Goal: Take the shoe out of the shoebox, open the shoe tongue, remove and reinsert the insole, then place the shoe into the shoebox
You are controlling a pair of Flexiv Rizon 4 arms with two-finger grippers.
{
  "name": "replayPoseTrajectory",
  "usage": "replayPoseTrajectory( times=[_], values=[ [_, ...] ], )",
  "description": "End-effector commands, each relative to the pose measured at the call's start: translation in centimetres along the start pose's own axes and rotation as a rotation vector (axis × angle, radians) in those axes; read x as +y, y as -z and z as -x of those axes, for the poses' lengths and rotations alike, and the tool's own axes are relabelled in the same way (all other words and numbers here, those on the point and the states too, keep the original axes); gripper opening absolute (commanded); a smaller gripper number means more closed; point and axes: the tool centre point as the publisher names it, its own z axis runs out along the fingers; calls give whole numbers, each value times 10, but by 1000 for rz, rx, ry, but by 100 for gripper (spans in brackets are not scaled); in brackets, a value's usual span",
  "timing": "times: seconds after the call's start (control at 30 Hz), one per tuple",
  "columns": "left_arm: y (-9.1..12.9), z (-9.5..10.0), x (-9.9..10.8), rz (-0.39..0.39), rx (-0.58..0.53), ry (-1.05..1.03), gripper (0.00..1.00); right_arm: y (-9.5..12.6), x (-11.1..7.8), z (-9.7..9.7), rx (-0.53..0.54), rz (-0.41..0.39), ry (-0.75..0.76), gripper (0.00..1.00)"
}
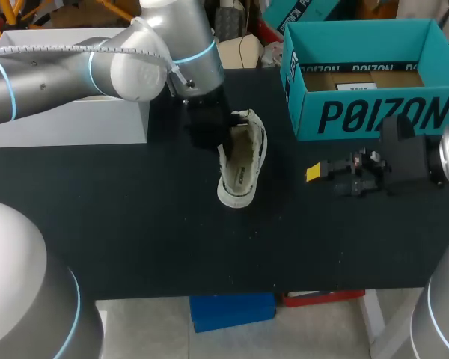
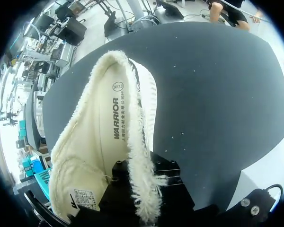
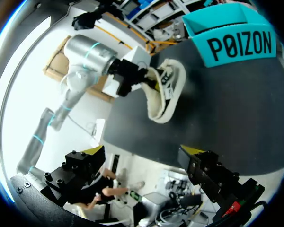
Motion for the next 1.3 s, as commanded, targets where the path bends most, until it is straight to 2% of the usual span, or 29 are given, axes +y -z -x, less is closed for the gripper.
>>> replayPoseTrajectory(
  times=[0.03, 0.2, 0.43, 0.6, 0.77, 0.93, 1.13, 1.23, 1.3],
  values=[
    [54, 5, -25, 47, 0, 12, 0, 0, 0, -1, -2, -1, 0, 100],
    [98, 8, -31, 133, -20, 76, 0, 0, 0, -1, -2, -1, 0, 100],
    [163, -8, -29, 332, -119, 274, 0, 0, 0, -1, -2, -1, 0, 100],
    [195, -29, -28, 443, -227, 423, 0, 0, 0, -1, -2, -1, 0, 100],
    [225, -68, -20, 592, -296, 586, 0, 0, 0, -1, -2, -1, 0, 100],
    [241, -111, -7, 675, -379, 732, 0, 0, 0, -1, -2, -1, 0, 100],
    [252, -157, 5, 709, -448, 896, 0, 0, 0, -1, -2, -1, 0, 100],
    [254, -173, 8, 717, -494, 960, 0, 0, 0, -1, -2, -1, 0, 100],
    [254, -175, 7, 716, -510, 975, 0, 0, 0, -1, -2, -1, 0, 100]
  ],
)
